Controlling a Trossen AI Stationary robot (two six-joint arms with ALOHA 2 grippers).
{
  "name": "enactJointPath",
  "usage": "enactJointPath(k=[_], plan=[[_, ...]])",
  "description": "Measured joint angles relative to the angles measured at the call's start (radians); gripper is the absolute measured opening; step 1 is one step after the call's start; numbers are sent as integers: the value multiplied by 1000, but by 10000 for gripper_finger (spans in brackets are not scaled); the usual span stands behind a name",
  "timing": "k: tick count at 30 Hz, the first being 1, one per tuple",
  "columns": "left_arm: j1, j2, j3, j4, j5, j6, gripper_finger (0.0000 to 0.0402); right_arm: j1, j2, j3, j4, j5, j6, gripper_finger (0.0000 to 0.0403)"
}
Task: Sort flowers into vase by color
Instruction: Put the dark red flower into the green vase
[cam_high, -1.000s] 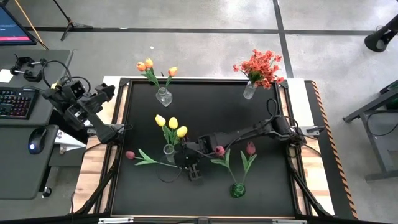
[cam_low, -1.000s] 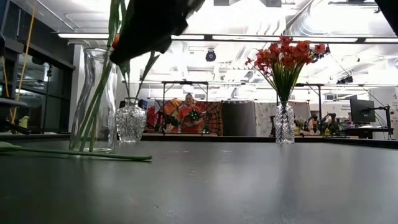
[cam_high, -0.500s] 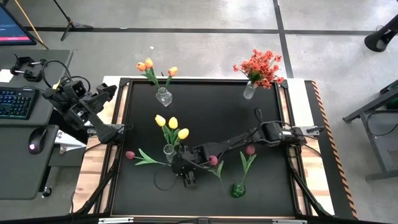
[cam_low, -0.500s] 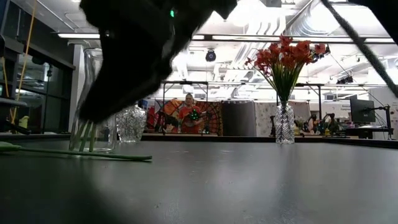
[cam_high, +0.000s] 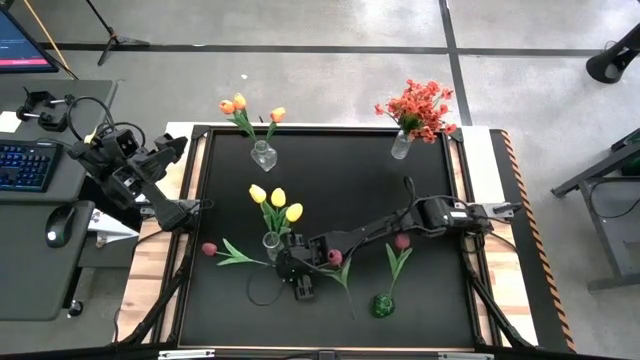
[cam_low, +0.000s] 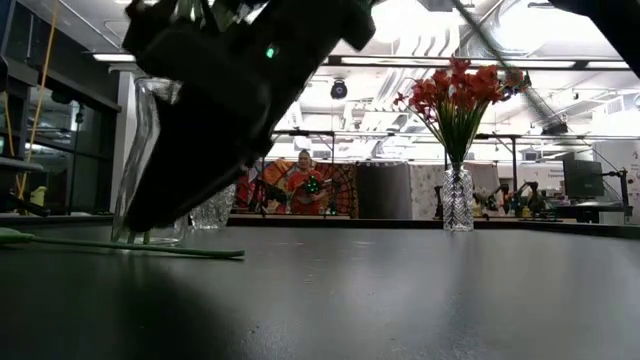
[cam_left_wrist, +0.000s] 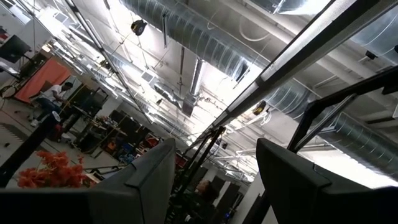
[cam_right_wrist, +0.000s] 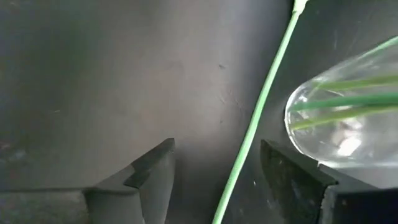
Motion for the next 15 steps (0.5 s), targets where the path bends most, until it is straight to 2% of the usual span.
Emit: enactJointPath(k=[9, 12, 15], plan=[[0, 1, 0, 1, -21, 2, 209, 0, 49, 3, 13, 135, 113, 219], [0, 0, 0, 2, -21, 2, 209, 8, 71, 6, 9, 141, 140, 197], [0, 0, 0, 4, -27, 2, 209, 21, 87, 7, 3, 167, 134, 149]])
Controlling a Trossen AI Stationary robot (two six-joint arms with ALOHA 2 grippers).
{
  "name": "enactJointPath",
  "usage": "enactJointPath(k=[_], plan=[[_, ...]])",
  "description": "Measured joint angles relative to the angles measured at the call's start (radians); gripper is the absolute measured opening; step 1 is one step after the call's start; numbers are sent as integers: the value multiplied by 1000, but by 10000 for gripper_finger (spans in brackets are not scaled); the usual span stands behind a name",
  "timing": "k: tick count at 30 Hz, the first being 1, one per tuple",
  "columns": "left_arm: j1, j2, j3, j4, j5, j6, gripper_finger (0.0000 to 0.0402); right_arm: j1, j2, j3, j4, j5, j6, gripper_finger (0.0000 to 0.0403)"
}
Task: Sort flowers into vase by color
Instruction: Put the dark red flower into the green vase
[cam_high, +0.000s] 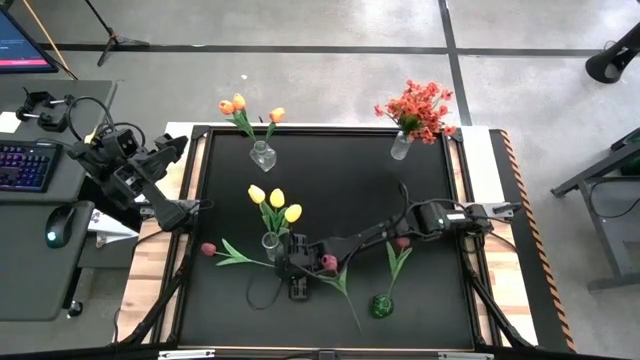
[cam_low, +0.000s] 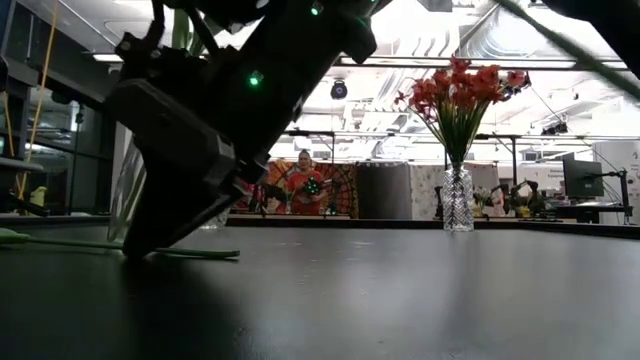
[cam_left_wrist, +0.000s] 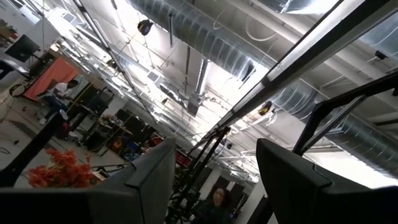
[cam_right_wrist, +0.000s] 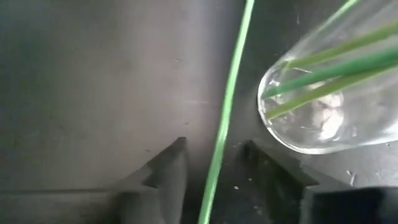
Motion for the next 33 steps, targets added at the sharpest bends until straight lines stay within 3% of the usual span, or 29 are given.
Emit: enactJointPath(k=[4, 6, 11, 33], plan=[[0, 0, 0, 0, -2, 0, 209, 20, 3, 0, -5, 26, -5, 35], [0, 0, 0, 0, -2, 0, 209, 21, 3, 0, -19, 33, 2, 14], [0, 0, 0, 0, -2, 18, 209, 0, -28, -2, -76, -26, 67, 2], [0, 2, 0, -60, -10, 71, 209, -67, -454, -9, -351, -196, -67, 0]])
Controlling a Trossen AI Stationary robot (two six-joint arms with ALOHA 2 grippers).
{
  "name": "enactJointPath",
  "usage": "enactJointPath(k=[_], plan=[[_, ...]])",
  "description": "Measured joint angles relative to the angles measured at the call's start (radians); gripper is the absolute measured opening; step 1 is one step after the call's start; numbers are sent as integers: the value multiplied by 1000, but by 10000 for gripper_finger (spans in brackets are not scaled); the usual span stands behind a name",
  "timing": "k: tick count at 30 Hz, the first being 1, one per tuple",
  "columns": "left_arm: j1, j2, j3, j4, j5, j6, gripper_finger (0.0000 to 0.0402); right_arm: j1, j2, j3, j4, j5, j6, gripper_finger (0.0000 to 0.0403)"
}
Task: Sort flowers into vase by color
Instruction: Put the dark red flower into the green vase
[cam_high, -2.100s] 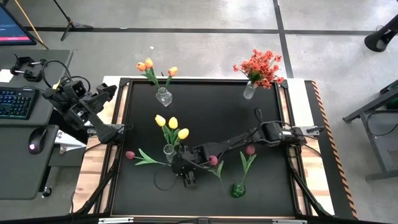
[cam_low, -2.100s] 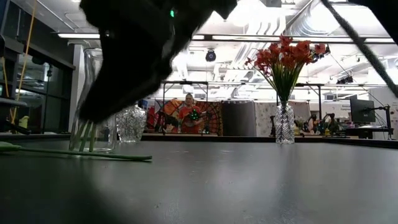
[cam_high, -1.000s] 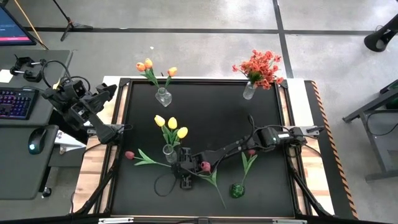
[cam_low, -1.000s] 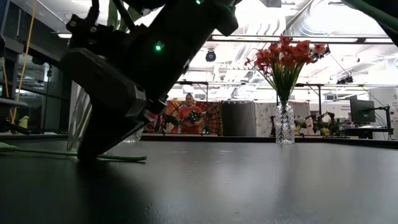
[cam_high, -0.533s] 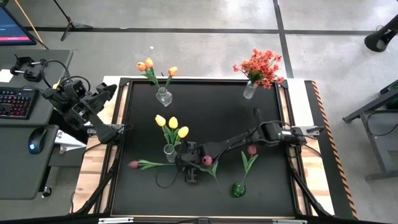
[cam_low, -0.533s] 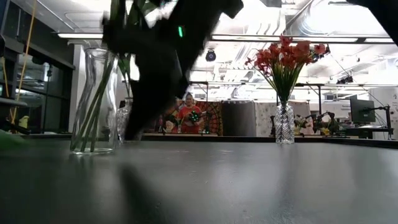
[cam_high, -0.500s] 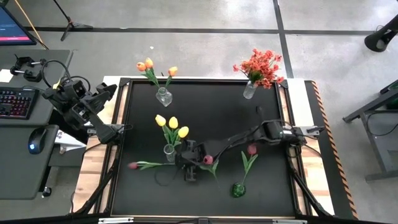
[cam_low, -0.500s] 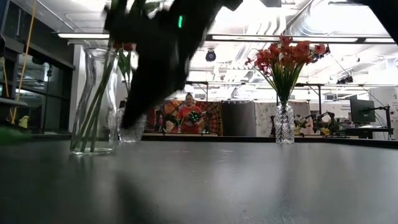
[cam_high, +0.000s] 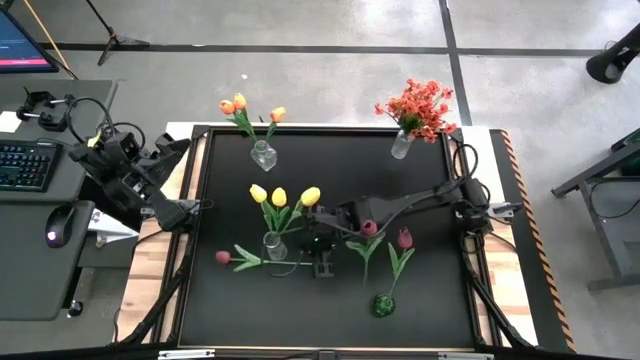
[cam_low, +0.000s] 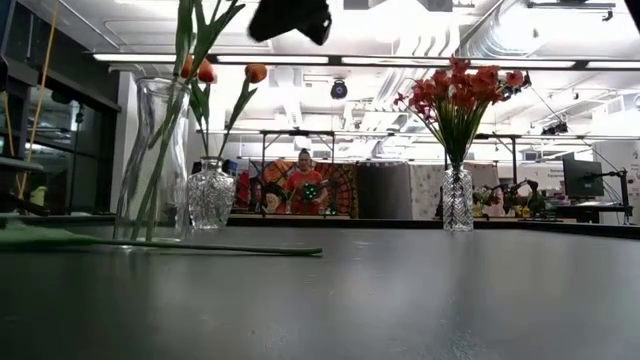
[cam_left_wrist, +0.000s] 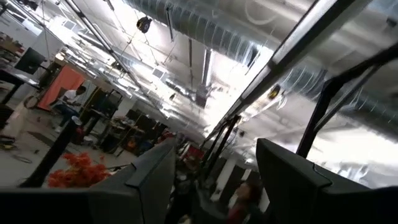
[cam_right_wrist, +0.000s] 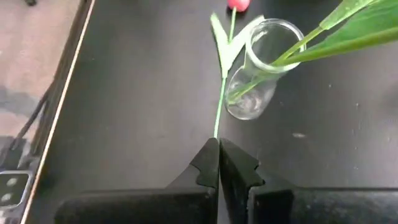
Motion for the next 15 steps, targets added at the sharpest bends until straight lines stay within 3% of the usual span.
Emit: enactJointPath(k=[6, 11, 15], plan=[[0, 56, 0, -135, -84, -23, 209, -14, -72, 1, -94, -46, -25, 0], [0, 155, 0, -133, -194, -48, 209, -30, -99, 1, -151, -77, -51, 0], [0, 270, 86, -155, -216, -64, 209, -46, -100, 1, -182, -87, -96, 0]])
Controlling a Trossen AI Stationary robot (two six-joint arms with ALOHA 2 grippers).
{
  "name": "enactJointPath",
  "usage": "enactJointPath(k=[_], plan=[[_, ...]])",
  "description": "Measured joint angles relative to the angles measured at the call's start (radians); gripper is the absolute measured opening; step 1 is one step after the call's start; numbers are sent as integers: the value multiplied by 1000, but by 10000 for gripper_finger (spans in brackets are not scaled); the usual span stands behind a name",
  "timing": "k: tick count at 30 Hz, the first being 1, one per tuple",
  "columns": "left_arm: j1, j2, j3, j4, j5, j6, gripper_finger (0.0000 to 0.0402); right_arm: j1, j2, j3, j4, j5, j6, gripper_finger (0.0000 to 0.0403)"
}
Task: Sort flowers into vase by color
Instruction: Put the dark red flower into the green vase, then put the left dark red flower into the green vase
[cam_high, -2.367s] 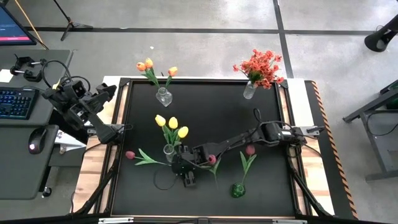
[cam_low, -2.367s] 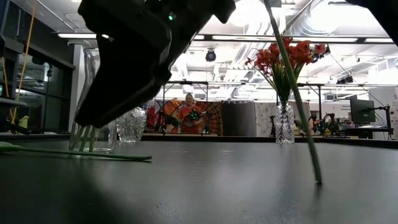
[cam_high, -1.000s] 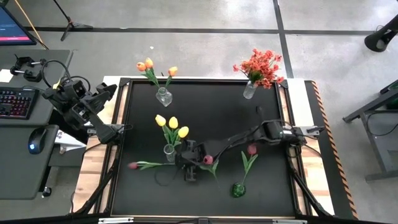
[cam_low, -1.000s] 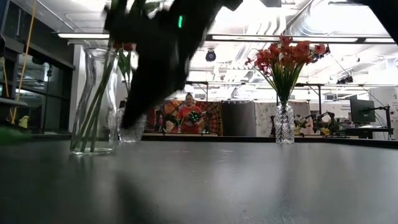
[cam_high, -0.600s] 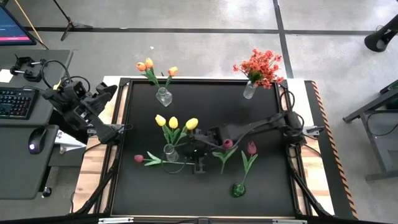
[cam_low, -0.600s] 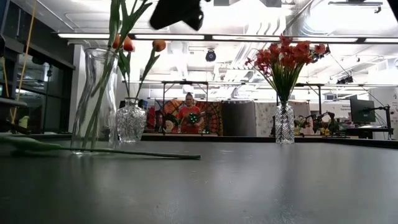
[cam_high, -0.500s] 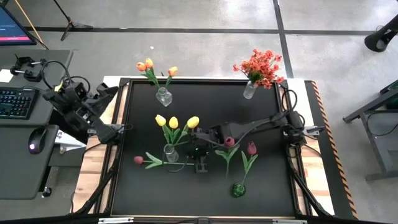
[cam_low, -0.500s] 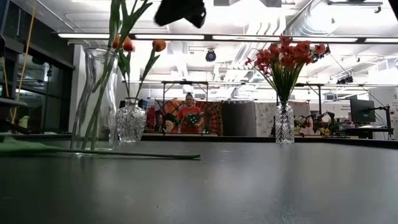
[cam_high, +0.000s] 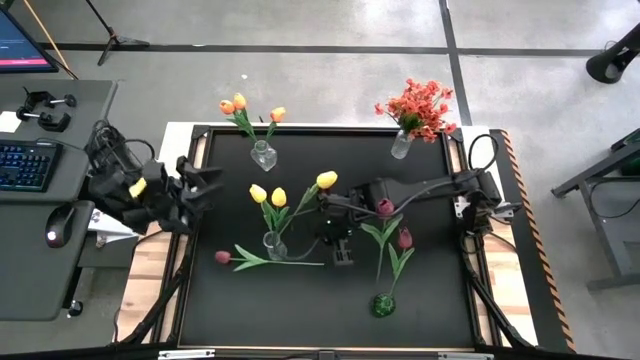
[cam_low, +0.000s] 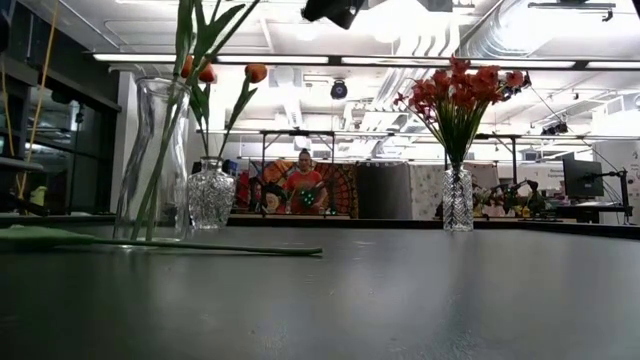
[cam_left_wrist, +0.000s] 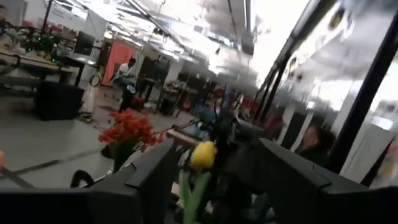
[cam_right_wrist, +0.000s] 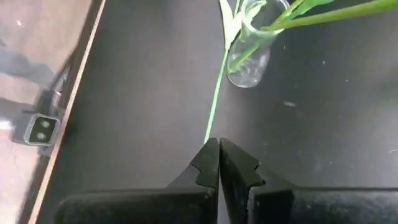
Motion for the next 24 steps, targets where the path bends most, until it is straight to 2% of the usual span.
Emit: enactJointPath(k=[3, 8, 11, 18, 21, 24], plan=[[0, 110, 134, -172, -9, -15, 209, -23, -4, 0, -5, -8, -8, 0], [9, 333, 386, -653, -12, -175, 209, -77, -20, 0, 38, -13, 15, 0], [22, 475, 517, -837, -16, -223, 209, -105, -35, 0, 66, -12, 50, 0], [59, 736, 724, -879, -166, -114, 209, -140, -41, 0, 180, 45, 140, 0], [98, 810, 791, -857, -138, -114, 209, -139, -41, 0, 182, 45, 140, 0], [139, 866, 853, -852, -49, -121, 209, -129, -41, 0, 166, 41, 132, 0]])
